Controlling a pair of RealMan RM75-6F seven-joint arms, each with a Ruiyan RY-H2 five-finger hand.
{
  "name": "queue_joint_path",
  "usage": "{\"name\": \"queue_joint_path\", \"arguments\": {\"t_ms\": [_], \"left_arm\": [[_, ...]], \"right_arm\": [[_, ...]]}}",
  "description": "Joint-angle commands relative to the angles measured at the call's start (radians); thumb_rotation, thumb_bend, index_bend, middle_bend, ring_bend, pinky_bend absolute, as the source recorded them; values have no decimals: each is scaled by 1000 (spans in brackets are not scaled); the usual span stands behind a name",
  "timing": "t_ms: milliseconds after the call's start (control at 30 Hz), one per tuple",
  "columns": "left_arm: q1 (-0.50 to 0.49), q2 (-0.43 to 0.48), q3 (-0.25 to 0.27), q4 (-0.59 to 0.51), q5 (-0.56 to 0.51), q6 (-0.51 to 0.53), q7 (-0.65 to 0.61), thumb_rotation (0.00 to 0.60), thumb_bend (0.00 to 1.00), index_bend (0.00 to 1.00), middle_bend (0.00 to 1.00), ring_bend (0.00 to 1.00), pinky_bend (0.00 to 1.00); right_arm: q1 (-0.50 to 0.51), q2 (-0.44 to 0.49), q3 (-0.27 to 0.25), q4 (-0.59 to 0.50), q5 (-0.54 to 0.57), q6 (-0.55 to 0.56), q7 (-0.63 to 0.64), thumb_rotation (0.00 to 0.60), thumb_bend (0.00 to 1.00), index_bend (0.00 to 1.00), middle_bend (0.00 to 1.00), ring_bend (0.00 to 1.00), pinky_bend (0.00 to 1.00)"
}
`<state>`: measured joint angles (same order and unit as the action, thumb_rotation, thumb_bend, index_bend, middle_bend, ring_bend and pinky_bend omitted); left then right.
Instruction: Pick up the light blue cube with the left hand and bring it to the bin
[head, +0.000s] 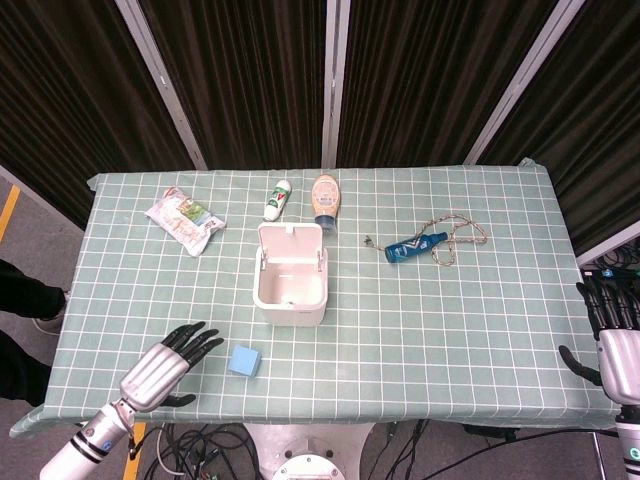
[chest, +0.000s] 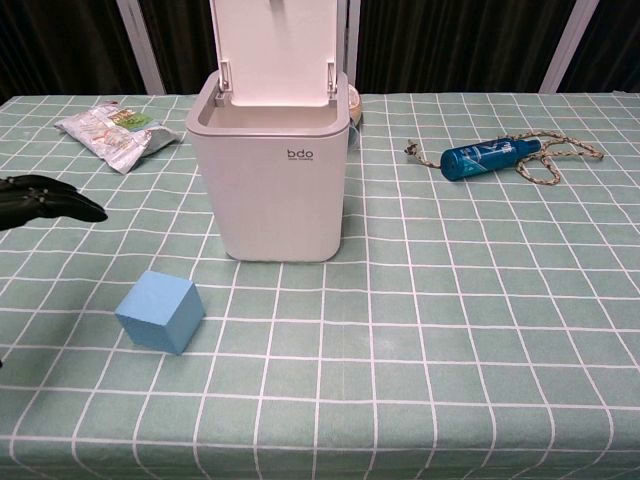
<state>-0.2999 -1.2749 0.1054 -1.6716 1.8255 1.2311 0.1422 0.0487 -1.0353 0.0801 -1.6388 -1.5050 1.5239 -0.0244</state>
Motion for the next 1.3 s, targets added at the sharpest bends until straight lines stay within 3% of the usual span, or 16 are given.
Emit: {"name": "queue_joint_path", "arguments": {"t_ms": [33,400,767,967,1300], "left_arm": [[-26,-21,-8,7,-4,-32,8,600,17,123,100,32,150],[-114,-83,-41,26,-70,-155,12,600,24,123,103,32,153],[-164,-139,-48,68,-105,-204,32,600,52,165,158,83,259],[-176,-162,-46,94,-118,-206,36,600,98,225,215,163,338],[-181,-198,-41,129,-127,-180,53,600,225,349,391,322,504]], "right_arm": [[0,-1,0,1,0,0,1,600,143,0,0,0,0],[0,-3,1,19,13,-10,19,600,149,0,0,0,0],[-3,-4,1,38,21,-12,40,600,152,0,0,0,0],[-3,-5,0,42,24,-16,44,600,153,0,0,0,0],[-3,-9,0,49,32,-24,48,600,155,0,0,0,0]]}}
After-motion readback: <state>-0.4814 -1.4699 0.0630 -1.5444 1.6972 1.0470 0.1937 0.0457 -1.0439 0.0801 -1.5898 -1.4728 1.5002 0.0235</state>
